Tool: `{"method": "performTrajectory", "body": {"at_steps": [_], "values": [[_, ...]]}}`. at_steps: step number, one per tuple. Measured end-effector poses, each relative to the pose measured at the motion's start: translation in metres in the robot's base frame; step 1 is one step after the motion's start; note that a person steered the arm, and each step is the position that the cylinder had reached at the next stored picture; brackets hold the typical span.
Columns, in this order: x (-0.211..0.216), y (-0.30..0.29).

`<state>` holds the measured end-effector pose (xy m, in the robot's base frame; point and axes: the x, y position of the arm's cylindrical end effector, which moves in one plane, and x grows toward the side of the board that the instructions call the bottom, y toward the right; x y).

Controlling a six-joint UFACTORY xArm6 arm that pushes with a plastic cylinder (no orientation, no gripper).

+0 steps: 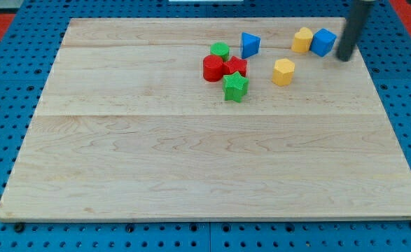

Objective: Push the yellow hexagon to the blue cube

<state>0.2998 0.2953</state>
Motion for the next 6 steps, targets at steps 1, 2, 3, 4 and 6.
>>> {"method": "performTrajectory", "body": {"at_steps": [1, 2, 3, 4, 6], "values": [[-0.029, -0.027], [-0.037, -0.109], [-0.042, -0.105], [0.038, -0.063], [0.08, -0.146]]}}
